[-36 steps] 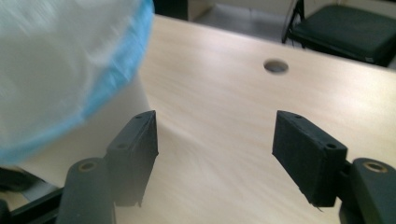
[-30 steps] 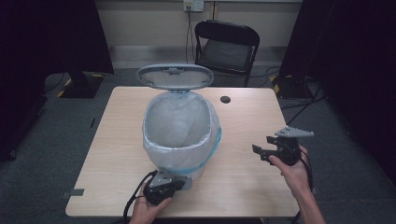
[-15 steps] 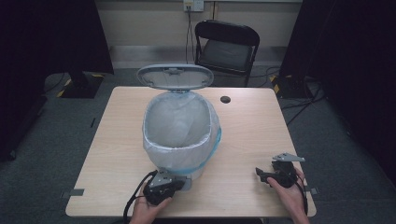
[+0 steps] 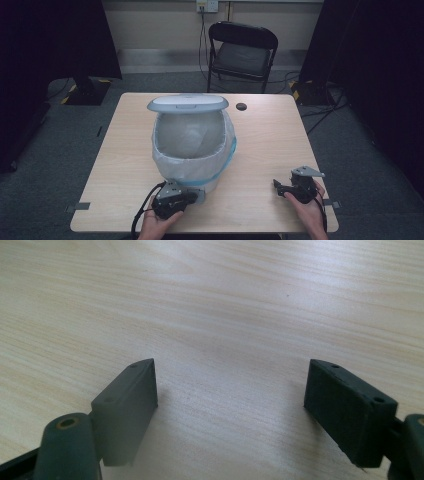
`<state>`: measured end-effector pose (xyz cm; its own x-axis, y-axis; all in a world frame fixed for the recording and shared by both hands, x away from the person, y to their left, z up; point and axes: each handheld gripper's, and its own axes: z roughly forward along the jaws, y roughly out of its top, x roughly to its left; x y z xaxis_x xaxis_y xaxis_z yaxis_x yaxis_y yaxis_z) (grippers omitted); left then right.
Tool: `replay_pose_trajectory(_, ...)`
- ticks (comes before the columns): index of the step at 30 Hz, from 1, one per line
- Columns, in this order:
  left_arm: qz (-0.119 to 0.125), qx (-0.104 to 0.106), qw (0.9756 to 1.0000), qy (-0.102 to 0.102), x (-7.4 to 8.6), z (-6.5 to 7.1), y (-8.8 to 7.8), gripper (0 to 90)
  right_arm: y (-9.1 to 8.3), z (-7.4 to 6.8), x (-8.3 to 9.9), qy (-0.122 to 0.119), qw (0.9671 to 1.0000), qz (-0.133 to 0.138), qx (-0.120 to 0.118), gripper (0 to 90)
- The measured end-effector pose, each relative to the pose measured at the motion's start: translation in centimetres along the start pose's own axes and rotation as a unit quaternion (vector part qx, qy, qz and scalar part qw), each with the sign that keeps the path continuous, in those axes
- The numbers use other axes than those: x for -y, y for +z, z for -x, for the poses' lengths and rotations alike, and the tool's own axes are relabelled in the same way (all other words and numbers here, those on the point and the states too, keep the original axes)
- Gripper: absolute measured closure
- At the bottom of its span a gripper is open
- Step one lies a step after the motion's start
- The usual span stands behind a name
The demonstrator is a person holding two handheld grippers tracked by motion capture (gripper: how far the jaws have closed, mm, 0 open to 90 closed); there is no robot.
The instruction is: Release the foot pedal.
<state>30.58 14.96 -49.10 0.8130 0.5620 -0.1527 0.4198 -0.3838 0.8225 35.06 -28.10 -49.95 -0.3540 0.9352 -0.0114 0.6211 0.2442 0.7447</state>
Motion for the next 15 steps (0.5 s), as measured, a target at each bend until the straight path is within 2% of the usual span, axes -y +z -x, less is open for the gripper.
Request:
replay_pose_trajectory(3, 0.007, 0.0, 1.0, -0.004, -0.04, 0.08, -0.18, 85.8, 0.0, 0.0, 0.0, 0.0, 1.0, 0.0, 0.0, 20.5)
replay_pose_trajectory(4, 0.007, 0.002, 0.9999, 0.008, -0.11, 0.05, -0.27, 84.1, 0.0, 0.0, 0.0, 0.0, 1.0, 0.0, 0.0, 20.5)
replay_pose_trajectory(6, 0.011, -0.009, 0.9997, 0.021, -0.27, 0.53, -0.53, 83.0, 0.0, 0.0, 0.0, 0.0, 1.0, 0.0, 0.0, 20.5)
replay_pose_trajectory(12, 0.018, 0.005, 0.9998, 0.002, -0.15, 0.69, -0.84, 82.4, 0.01, 0.0, -0.01, 0.0, 1.0, 0.0, 0.0, 20.4)
replay_pose_trajectory(13, 0.018, 0.011, 0.9998, 0.001, -0.16, 0.66, -0.89, 81.6, 0.01, 0.0, 0.0, 0.0, 1.0, 0.0, 0.0, 20.4)
replay_pose_trajectory(14, 0.021, 0.028, 0.9993, -0.01, -0.12, 0.54, -0.92, 79.7, 0.01, 0.0, -0.01, 0.0, 1.0, 0.0, 0.0, 20.4)
replay_pose_trajectory(15, 0.022, 0.028, 0.9992, -0.017, -0.07, 0.59, -0.95, 75.5, 0.01, 0.0, -0.01, 0.0, 1.0, 0.0, 0.0, 20.4)
